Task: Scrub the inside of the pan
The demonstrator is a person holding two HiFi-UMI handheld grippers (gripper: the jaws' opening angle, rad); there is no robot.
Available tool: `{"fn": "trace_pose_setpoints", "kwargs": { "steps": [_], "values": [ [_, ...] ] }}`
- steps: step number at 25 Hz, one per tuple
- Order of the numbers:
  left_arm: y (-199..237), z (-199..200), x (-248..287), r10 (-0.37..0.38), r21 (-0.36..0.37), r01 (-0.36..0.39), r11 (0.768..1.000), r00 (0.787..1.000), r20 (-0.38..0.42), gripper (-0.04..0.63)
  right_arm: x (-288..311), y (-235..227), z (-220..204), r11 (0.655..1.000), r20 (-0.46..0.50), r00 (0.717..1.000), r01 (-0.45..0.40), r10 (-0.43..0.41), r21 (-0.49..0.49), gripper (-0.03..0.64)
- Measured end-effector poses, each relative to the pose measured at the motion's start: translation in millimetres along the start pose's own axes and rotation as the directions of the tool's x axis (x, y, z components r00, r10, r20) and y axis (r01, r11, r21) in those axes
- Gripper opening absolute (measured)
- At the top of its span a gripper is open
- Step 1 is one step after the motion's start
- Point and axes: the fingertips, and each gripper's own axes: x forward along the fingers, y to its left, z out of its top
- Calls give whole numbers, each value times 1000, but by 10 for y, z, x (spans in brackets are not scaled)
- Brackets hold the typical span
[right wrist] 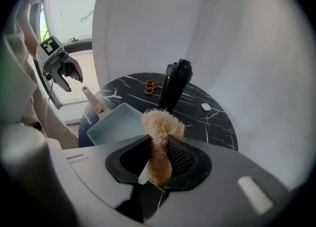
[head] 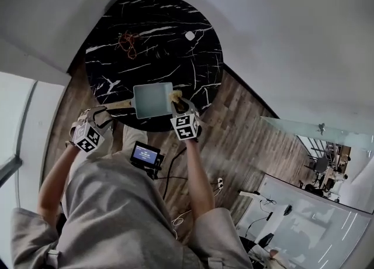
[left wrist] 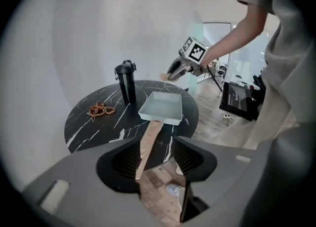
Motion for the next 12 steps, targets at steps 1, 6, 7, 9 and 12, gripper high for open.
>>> {"fn": "trace_pose_setpoints", "kwargs": {
  "steps": [1,6,7,9,12],
  "values": [
    [-28,-26,41,1,10,0,1000,1000,-16,187,81,17,-37,1000,-16,1000,-11,11,-20,117],
    [56,-2,172,21,4,-21,1000,998,-56,196,496,74,-90,980,-108,993,-65,46,-187,124],
    [67,-8,208,23,4,-23,1000,998,-65,196,569,86,-99,969,-130,990,-76,46,-233,126],
    [80,-25,283,24,11,-23,1000,996,-82,198,704,115,-114,946,-173,984,-96,44,-311,126],
    [84,-47,373,29,33,-26,999,995,-100,201,876,160,-153,925,-232,971,-136,53,-356,124]
  ]
}}
